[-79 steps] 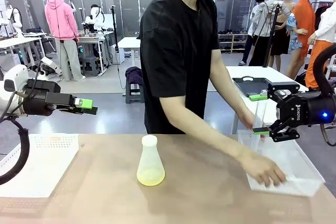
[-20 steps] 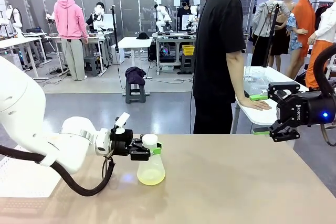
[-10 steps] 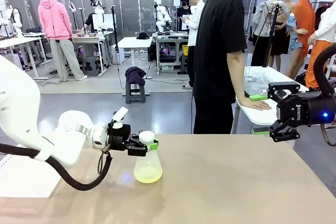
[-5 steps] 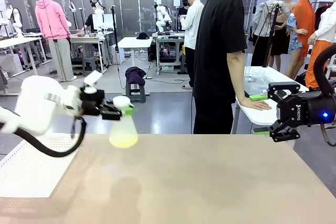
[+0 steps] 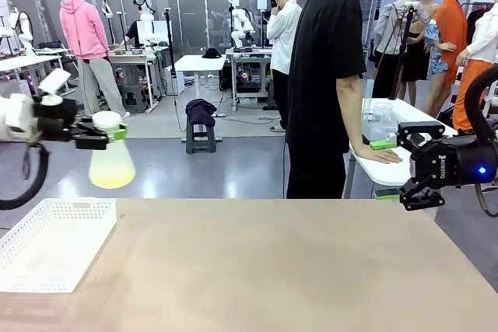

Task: Prepare the solutions needed for the experiment.
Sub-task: When the human places the Big flask in the center of the table, pick up the Big flask and place it in the left Organizing basket.

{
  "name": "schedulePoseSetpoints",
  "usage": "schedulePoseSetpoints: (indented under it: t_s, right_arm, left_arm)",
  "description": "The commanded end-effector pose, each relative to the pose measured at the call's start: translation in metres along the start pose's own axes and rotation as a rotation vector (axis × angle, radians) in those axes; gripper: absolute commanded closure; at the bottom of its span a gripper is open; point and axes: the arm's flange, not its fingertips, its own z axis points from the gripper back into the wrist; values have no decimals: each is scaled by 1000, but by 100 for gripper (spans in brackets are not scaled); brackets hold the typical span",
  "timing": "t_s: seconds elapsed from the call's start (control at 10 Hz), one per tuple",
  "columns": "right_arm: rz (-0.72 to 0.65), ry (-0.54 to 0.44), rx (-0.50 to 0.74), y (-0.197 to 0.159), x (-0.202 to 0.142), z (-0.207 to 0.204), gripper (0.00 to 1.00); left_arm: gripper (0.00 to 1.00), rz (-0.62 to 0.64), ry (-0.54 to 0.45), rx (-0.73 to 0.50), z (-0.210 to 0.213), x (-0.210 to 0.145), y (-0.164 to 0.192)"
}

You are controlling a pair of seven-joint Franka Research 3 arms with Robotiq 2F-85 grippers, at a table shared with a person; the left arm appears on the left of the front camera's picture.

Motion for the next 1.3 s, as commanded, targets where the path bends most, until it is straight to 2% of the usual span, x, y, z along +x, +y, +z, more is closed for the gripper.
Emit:
schedulePoseSetpoints:
  t_s: [0.0,0.2,0.4,0.5,0.9,1.0,1.1,1.2]
  right_arm:
    - [8,1,11,1,0,0,0]
    - [8,1,11,1,0,0,0]
    - [8,1,11,1,0,0,0]
    - [8,1,11,1,0,0,0]
    - [8,1,11,1,0,0,0]
    - [8,1,11,1,0,0,0]
    - [8,1,11,1,0,0,0]
    - [8,1,11,1,0,0,0]
  left_arm:
    - [95,-31,-69,34,33,-4,-23]
    - [95,-4,-102,97,63,-20,-38]
    - [95,32,-116,82,72,-37,-46]
    - [95,17,-67,94,74,-30,-38]
    - [95,17,-67,94,74,-30,-38]
    - [78,31,-73,93,74,-37,-43]
    - [78,12,-82,94,91,-52,-26]
    - [78,30,-45,90,110,-71,-10]
